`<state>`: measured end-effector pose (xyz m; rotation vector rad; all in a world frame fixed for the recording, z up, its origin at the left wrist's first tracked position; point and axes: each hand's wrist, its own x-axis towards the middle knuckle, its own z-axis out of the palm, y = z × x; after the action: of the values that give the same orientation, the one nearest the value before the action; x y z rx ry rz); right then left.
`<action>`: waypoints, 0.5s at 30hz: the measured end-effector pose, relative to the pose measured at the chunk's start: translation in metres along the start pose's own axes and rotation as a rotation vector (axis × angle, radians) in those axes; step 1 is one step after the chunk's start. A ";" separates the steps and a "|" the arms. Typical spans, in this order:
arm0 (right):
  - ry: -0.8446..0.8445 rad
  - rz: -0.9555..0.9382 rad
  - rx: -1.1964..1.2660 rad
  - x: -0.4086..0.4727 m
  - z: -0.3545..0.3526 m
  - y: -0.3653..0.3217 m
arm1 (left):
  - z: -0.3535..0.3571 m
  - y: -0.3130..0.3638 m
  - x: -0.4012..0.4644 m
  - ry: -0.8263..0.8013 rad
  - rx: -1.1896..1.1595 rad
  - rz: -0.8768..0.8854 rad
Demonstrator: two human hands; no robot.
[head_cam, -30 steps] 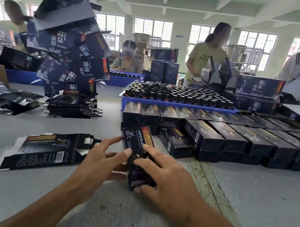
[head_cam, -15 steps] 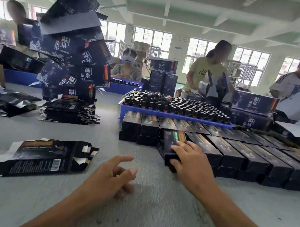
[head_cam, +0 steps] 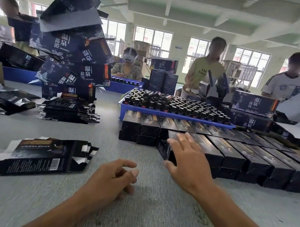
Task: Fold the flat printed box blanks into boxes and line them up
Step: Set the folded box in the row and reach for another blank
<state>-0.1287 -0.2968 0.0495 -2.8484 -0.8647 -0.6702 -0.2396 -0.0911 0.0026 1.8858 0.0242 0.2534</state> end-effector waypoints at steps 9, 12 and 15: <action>-0.411 -0.244 -0.568 0.038 0.023 -0.079 | 0.007 0.006 -0.002 0.043 0.049 0.028; -0.529 -0.104 -0.670 0.054 0.032 -0.079 | 0.005 0.003 -0.002 0.030 0.027 0.025; -0.510 -0.023 -0.604 0.061 0.038 -0.064 | 0.004 0.002 -0.003 0.020 0.033 0.027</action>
<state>-0.1037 -0.2040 0.0396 -3.6564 -0.8625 -0.2156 -0.2420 -0.0953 0.0024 1.9170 0.0163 0.2917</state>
